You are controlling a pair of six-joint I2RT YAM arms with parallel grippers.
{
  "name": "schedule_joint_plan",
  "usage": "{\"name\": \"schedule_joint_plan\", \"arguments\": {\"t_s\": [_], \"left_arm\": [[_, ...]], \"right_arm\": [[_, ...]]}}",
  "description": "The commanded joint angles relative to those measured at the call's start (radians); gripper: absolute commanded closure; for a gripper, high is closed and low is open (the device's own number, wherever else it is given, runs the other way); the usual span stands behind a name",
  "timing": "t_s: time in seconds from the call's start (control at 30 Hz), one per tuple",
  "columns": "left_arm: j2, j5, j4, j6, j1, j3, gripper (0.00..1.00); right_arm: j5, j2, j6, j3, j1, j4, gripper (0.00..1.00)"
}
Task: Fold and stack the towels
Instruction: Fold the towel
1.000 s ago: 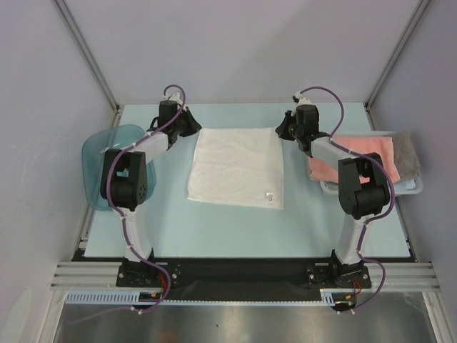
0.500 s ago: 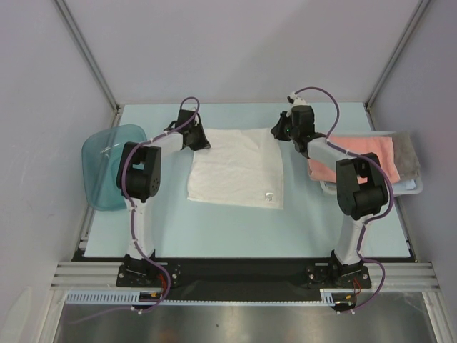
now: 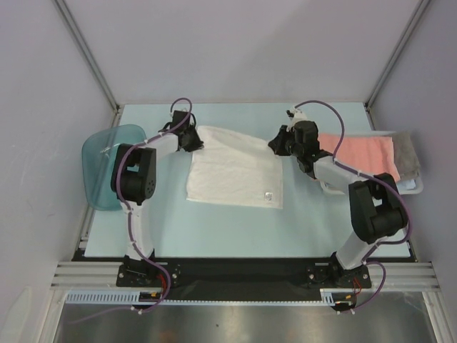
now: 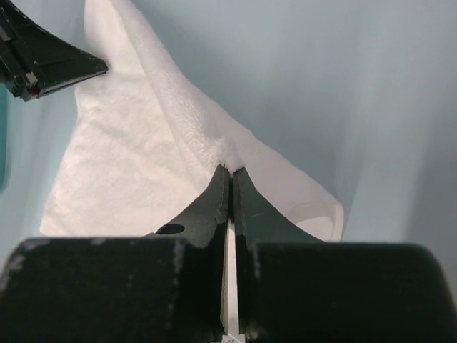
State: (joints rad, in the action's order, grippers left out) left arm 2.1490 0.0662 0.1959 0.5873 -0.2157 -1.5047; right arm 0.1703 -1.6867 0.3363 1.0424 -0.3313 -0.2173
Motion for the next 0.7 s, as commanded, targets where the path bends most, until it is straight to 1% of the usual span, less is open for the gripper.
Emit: {"name": "schedule_joint_plan", "arguments": {"t_s": [0.0,0.07,0.17,0.33,0.37,0.43,0.57,0.67], "left_arm": [[-0.133,-0.029,-0.056,0.06,0.029,0.067,0.81],[-0.195,-0.039,-0.084,0.086,0.035,0.116,0.83],[-0.262,-0.04,-0.116,0.112,0.044,0.174,0.83],[-0.334,-0.016,-0.167,0.137,0.049,0.263,0.84],[-0.353,-0.006,-0.176,0.14,0.049,0.277,0.85],[-0.363,0.007,-0.193,0.157,0.047,0.303,0.87],[-0.38,0.044,-0.292,0.207,0.044,0.415,0.9],[-0.365,0.064,-0.32,0.223,0.044,0.448,0.92]], "right_arm": [[0.008,0.103,-0.026,-0.067,-0.029,-0.073,1.0],[0.005,0.131,-0.026,-0.103,-0.044,-0.09,1.0],[0.002,0.171,-0.025,-0.146,-0.061,-0.088,1.0],[-0.008,0.245,-0.031,-0.225,-0.09,-0.085,1.0],[-0.011,0.257,-0.034,-0.237,-0.103,-0.086,1.0],[-0.017,0.277,-0.034,-0.274,-0.11,-0.093,1.0],[0.001,0.334,-0.031,-0.327,-0.132,-0.129,1.0],[-0.002,0.354,-0.042,-0.35,-0.163,-0.136,1.0]]}}
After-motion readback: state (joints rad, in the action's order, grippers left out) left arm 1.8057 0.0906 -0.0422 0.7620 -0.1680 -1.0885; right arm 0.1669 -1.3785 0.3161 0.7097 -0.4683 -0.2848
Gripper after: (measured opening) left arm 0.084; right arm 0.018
